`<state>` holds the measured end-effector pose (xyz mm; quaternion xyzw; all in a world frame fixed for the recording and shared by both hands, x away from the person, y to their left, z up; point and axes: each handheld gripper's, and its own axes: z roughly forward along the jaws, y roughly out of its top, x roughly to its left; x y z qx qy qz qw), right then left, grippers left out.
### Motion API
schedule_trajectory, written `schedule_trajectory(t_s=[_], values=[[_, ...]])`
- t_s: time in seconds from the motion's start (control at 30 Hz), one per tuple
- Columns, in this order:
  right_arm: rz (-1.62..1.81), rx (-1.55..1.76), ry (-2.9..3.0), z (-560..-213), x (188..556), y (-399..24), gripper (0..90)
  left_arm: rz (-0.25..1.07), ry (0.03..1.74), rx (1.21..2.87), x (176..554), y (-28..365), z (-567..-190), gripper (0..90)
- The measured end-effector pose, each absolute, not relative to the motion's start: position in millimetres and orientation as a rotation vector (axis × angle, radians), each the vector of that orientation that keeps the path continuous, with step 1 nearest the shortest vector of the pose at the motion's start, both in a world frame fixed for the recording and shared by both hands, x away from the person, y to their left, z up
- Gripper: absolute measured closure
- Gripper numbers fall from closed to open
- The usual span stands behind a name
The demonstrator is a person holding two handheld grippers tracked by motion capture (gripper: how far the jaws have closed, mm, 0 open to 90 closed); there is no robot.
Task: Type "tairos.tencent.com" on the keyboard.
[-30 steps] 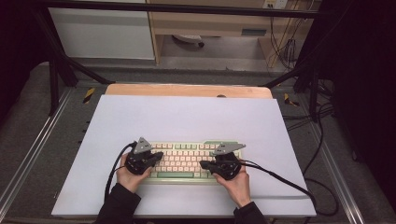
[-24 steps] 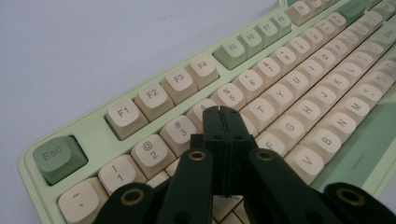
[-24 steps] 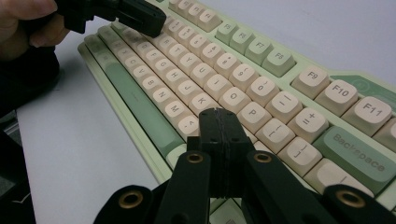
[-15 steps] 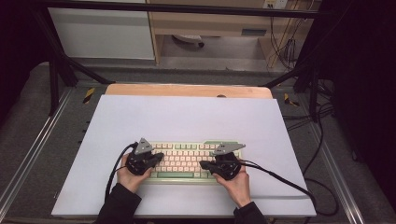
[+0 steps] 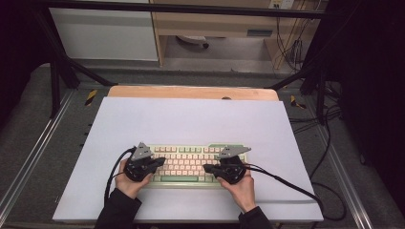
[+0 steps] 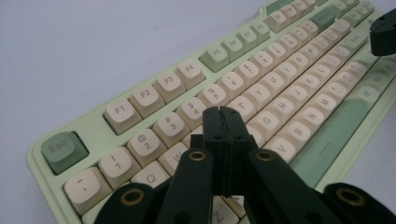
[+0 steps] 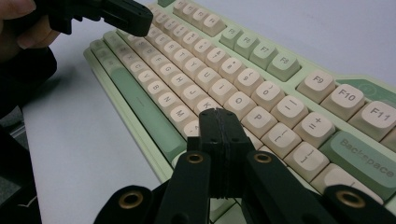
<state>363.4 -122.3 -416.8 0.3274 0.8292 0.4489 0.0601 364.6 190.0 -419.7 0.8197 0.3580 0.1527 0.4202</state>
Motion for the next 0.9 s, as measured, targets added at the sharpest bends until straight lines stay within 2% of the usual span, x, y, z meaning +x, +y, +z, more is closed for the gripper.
schedule_trajectory(t_s=[0.9], values=[[1.357, 0.92, 2.572, -416, 361, -83, 90.0, 0.367, 0.904, 2.049, 358, 199, -418, 90.0]])
